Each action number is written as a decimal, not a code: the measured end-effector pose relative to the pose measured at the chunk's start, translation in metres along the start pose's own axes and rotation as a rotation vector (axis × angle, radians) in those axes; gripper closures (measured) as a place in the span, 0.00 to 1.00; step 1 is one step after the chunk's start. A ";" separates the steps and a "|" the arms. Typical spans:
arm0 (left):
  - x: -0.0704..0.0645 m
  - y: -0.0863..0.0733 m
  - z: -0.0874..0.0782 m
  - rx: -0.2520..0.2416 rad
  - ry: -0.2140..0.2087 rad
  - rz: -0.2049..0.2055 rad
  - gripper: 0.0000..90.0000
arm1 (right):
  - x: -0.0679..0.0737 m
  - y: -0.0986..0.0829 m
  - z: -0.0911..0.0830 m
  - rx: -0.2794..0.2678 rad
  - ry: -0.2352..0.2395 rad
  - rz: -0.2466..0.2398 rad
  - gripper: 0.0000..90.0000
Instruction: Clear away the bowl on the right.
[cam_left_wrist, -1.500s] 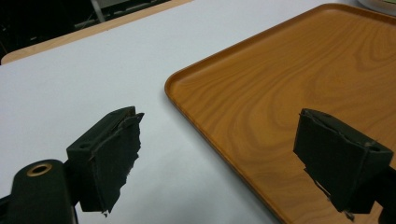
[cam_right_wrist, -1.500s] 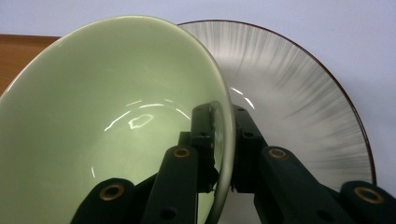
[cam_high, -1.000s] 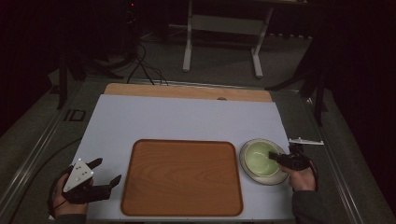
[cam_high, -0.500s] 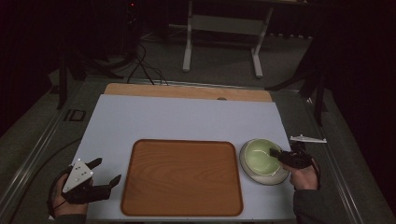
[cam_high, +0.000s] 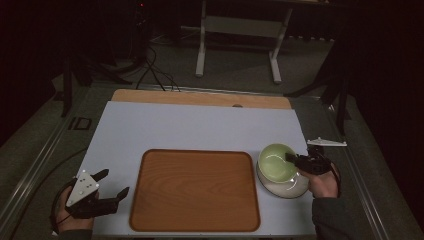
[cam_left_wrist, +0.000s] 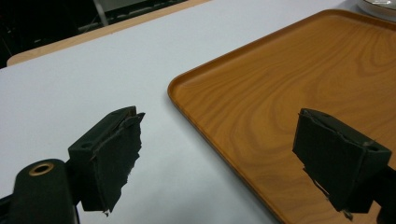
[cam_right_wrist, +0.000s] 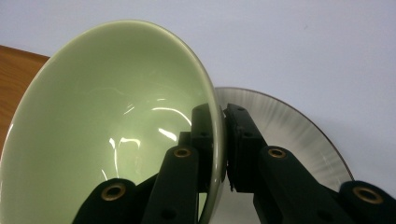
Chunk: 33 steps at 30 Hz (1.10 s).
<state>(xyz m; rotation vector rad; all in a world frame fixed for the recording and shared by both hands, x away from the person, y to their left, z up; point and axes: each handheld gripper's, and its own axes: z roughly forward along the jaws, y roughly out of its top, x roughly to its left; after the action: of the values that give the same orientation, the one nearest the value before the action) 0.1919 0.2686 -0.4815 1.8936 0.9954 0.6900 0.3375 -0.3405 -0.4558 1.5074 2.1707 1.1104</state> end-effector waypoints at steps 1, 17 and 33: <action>0.000 0.000 0.000 0.000 0.001 0.000 0.17 | 0.001 0.002 0.001 -0.001 0.001 -0.003 0.91; 0.000 0.000 0.000 0.000 0.002 -0.005 0.17 | 0.017 0.018 0.007 -0.022 0.037 -0.042 0.91; 0.000 0.000 0.000 0.000 -0.001 0.001 0.17 | 0.029 0.022 0.016 -0.039 0.105 -0.047 0.91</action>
<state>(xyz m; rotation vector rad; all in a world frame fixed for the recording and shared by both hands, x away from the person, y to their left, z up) 0.1922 0.2687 -0.4813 1.8948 0.9934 0.6897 0.3495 -0.3047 -0.4451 1.4036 2.2268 1.2347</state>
